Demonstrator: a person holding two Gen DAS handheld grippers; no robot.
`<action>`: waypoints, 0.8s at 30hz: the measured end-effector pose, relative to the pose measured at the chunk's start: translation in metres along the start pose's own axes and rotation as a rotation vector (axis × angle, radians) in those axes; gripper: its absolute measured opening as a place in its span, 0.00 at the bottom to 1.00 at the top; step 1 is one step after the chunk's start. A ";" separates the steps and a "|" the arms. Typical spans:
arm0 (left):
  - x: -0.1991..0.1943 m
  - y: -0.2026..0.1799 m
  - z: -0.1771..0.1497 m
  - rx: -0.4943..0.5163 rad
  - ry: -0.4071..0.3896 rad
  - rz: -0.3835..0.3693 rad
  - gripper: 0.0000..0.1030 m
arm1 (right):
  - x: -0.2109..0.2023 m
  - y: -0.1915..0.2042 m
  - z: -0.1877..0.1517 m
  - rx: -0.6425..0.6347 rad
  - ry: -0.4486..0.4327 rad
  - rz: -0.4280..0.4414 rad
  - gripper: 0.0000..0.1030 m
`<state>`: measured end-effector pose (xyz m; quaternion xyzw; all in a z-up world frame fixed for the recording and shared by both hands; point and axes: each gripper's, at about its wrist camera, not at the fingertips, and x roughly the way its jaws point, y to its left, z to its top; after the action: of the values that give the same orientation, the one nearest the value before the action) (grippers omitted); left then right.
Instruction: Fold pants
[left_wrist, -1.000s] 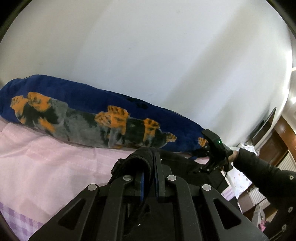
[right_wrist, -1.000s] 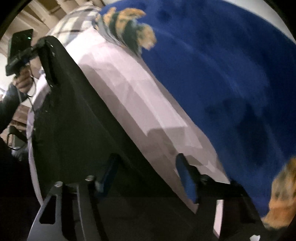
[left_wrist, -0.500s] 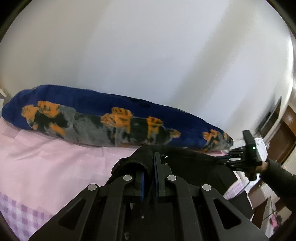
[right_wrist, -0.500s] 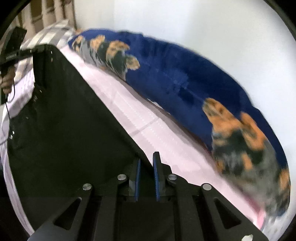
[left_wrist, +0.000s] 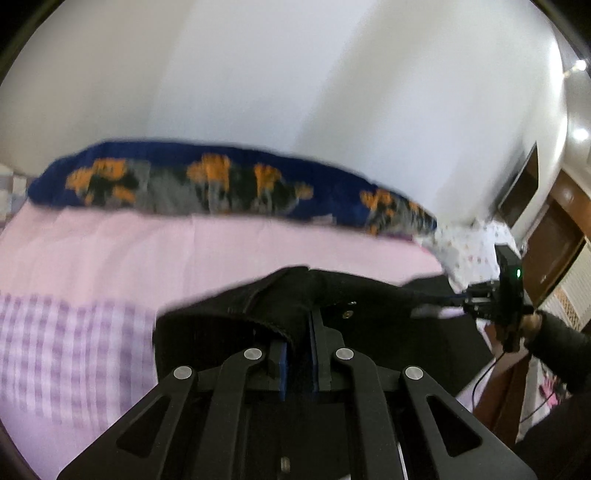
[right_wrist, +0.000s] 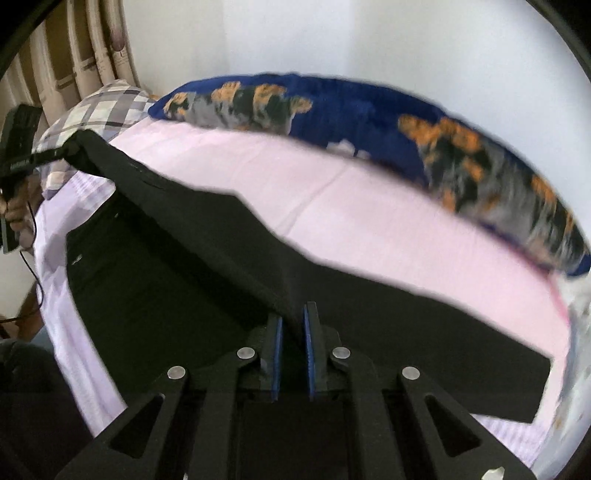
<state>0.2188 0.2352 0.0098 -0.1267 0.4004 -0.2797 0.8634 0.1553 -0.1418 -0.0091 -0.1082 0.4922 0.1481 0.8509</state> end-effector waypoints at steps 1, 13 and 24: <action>-0.001 -0.002 -0.009 0.008 0.022 0.005 0.09 | 0.003 0.003 -0.009 0.007 0.014 -0.002 0.08; 0.031 -0.012 -0.098 0.087 0.262 0.167 0.14 | 0.037 0.016 -0.051 0.075 0.092 -0.032 0.13; -0.016 0.003 -0.120 -0.136 0.217 0.230 0.44 | -0.009 0.020 -0.073 0.271 -0.014 -0.007 0.51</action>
<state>0.1200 0.2478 -0.0593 -0.1074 0.5212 -0.1631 0.8308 0.0850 -0.1482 -0.0382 0.0070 0.5014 0.0782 0.8617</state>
